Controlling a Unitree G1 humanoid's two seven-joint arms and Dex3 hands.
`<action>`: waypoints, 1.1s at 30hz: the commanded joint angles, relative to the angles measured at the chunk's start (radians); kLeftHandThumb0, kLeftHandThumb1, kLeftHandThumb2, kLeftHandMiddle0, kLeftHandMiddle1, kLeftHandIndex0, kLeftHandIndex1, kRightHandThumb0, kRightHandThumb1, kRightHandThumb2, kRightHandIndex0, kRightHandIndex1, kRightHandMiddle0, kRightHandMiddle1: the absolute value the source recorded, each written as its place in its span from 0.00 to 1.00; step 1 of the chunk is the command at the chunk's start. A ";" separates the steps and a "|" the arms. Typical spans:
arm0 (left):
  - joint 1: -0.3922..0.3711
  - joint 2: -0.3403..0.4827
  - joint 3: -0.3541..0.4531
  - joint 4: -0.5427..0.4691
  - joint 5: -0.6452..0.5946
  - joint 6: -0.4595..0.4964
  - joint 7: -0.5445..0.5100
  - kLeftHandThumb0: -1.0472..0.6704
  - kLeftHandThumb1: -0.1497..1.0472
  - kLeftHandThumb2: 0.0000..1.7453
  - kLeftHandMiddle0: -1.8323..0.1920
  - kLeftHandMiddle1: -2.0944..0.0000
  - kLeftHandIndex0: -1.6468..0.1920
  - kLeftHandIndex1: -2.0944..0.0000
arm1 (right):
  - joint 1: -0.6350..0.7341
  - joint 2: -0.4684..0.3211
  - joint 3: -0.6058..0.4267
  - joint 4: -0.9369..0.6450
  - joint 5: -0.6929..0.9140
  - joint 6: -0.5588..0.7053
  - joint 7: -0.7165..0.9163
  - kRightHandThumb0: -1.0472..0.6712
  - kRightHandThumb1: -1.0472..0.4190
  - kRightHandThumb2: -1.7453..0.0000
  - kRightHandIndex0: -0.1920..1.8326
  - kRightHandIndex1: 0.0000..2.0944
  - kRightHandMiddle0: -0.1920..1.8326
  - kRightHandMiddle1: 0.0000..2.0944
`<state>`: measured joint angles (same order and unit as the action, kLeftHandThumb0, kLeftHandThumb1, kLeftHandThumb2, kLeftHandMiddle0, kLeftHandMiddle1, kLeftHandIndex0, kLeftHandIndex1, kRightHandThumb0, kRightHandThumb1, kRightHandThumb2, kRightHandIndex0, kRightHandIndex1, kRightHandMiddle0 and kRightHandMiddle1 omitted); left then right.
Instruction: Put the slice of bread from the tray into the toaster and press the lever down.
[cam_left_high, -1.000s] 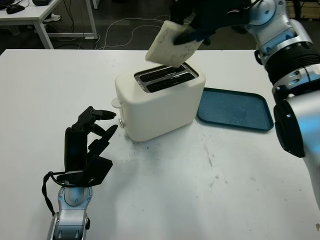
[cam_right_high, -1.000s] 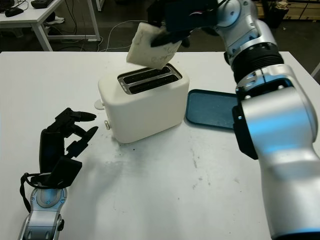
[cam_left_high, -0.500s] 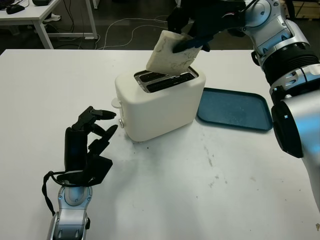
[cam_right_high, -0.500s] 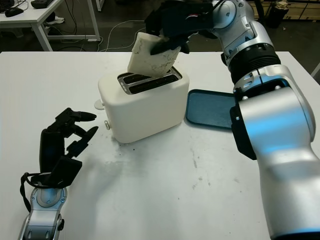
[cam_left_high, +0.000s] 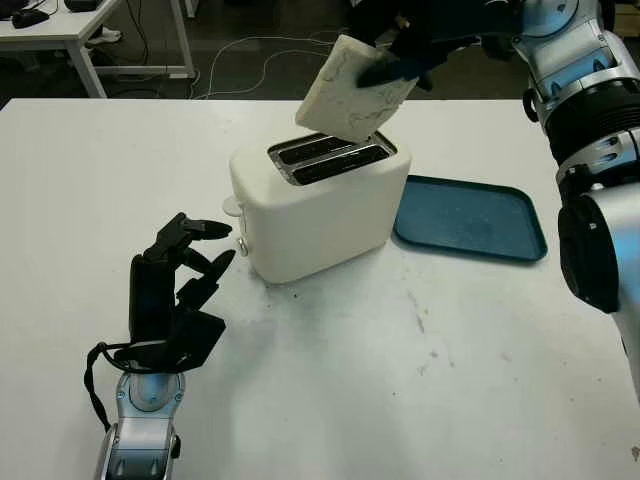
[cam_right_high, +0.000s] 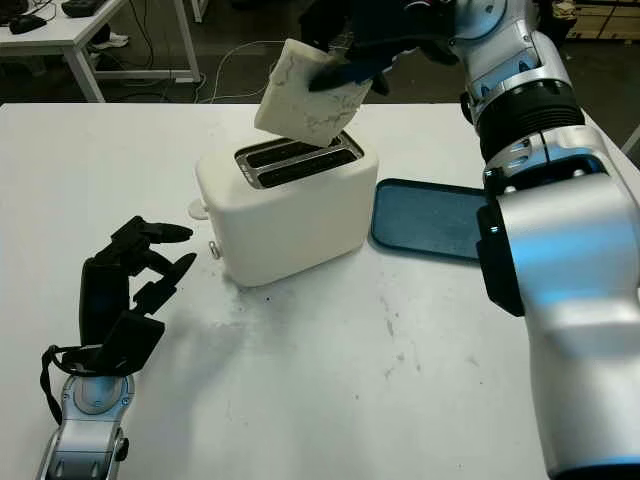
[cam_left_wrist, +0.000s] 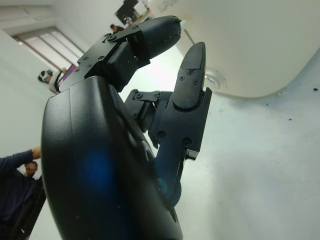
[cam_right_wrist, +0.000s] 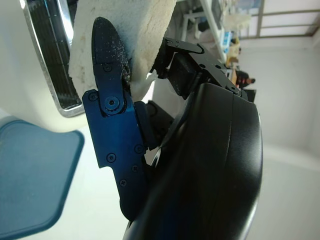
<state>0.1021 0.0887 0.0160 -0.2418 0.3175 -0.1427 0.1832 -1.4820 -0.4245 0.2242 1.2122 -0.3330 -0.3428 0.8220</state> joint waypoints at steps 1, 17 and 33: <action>-0.001 -0.002 0.001 -0.010 0.000 -0.008 0.002 0.48 0.89 0.09 0.61 0.22 0.58 0.54 | 0.007 0.007 0.030 -0.015 -0.030 -0.010 -0.027 0.24 0.09 0.87 0.67 0.83 0.60 0.83; 0.002 -0.004 0.001 -0.013 0.008 -0.004 0.009 0.48 0.89 0.09 0.60 0.22 0.58 0.53 | 0.083 0.060 0.068 0.005 -0.042 0.026 0.022 0.29 0.09 0.87 0.65 0.83 0.56 0.83; 0.006 -0.004 0.001 -0.008 0.006 -0.009 0.010 0.48 0.89 0.09 0.61 0.22 0.57 0.54 | 0.083 0.016 0.150 -0.003 -0.125 -0.044 -0.107 0.30 0.09 0.87 0.64 0.83 0.55 0.83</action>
<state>0.1056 0.0865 0.0162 -0.2420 0.3182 -0.1436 0.1867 -1.4030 -0.3903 0.3754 1.2143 -0.4509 -0.3662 0.7339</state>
